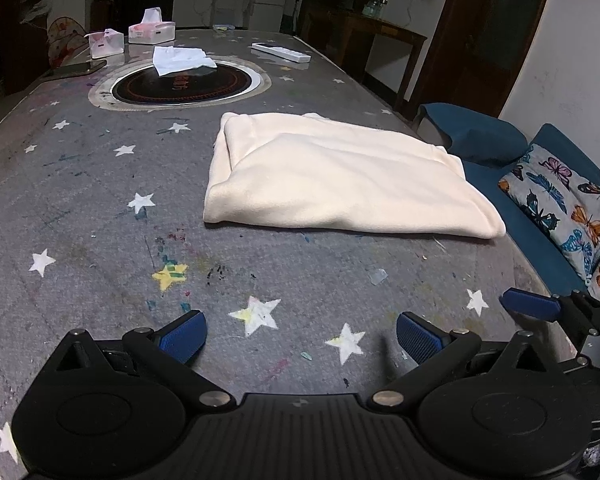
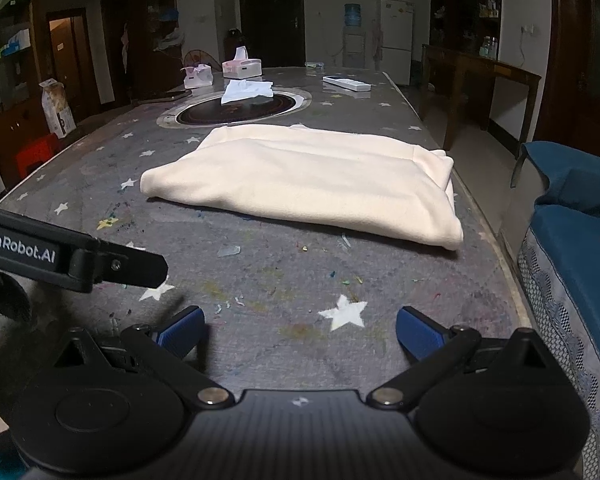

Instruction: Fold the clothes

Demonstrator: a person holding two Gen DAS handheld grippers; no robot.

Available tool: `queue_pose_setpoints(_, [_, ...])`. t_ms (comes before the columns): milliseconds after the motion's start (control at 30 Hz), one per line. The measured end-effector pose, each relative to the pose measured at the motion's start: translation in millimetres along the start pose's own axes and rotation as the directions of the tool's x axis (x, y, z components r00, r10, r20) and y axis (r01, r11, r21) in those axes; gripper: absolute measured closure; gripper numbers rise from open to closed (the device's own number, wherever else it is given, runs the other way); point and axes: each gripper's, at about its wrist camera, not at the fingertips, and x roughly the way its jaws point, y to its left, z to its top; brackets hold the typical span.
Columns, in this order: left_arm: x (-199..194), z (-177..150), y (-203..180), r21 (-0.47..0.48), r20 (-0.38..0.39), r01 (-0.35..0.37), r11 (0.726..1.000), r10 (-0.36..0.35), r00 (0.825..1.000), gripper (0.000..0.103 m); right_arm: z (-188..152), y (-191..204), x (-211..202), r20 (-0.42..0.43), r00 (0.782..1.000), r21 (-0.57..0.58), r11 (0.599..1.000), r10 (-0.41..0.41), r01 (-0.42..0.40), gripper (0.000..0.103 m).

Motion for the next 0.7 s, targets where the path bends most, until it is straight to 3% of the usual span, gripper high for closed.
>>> queue_pose_setpoints(700, [1.3, 5.0, 0.4, 0.004, -0.004, -0.009, 1.000, 0.009, 1.000, 0.000, 3.3, -2.4, -2.0, 0.005, 1.000, 0.025, 1.000, 0.012, -0.012, 0.000])
